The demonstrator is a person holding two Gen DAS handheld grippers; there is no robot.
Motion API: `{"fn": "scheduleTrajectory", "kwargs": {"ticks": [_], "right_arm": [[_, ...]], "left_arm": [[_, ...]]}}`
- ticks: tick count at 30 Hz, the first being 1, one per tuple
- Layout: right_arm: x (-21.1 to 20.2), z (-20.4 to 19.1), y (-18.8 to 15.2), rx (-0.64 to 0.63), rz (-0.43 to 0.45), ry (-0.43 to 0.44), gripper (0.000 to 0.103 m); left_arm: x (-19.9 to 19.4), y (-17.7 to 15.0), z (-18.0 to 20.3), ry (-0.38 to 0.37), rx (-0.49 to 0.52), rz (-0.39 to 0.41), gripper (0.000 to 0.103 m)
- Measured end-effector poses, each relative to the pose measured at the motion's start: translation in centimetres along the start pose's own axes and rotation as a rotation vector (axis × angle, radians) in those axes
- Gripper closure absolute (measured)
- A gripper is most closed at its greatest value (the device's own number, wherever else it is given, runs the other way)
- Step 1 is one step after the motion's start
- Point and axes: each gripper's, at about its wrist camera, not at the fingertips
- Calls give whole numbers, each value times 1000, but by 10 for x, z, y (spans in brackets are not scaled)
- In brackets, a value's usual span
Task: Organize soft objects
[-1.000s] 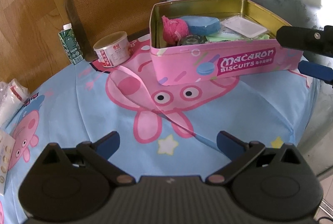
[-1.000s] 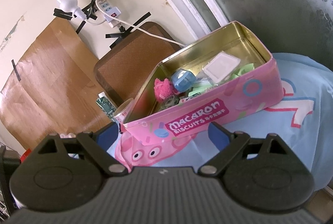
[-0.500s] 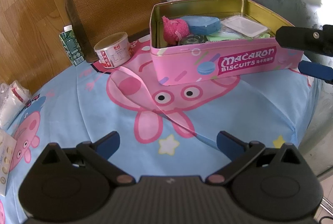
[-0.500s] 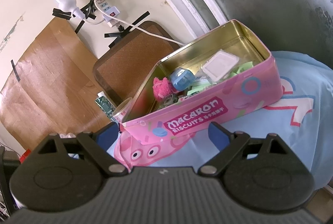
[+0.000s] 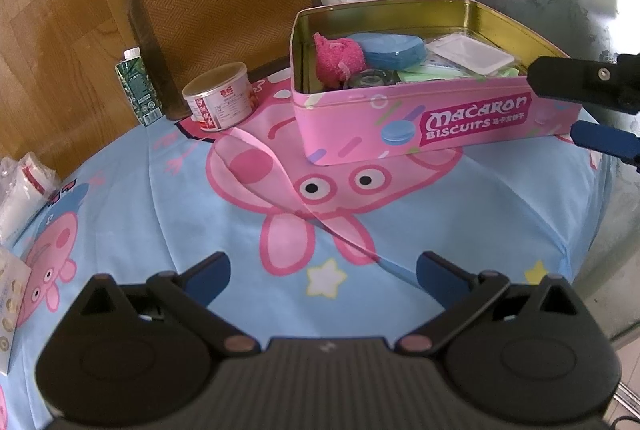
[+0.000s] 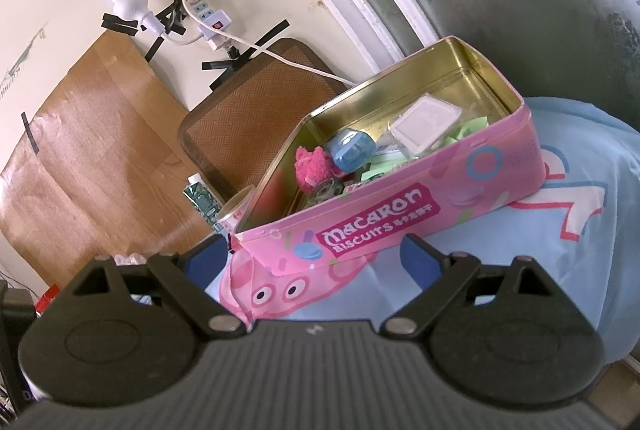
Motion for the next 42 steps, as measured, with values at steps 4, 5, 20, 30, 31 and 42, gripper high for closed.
{"fn": "scheduleTrajectory", "kwargs": {"ticks": [4,5,20,30,31,42], "right_arm": [[0,0,0,0,1,-1,8],[0,0,0,0,1,-1,8],[0,-3,-3,-5,0,-3,8],[2,-6,-3,-17,-8,-1,8],[2,-6,-3,-18,-9,-1,8],[3,-7,-3,-22,-12,-1,8]], "left_arm": [[-1,-1,1,1,4,6,0],[-1,0,1,1,3,8,0],[-5,0,-3,13,-15,33,0],[-5,-1,-5,15,-16,20,0],[-5,-1,-6,16,-17,20,0],[-5,-2,-9,13,-28,15,0]]}}
Point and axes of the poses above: each gripper's, at about its wrist camera, not at the fingertips, and x roughly the way its jaws point, z to its right, y to its top, and after that the axes turned 10 degrees about -y, right-handed
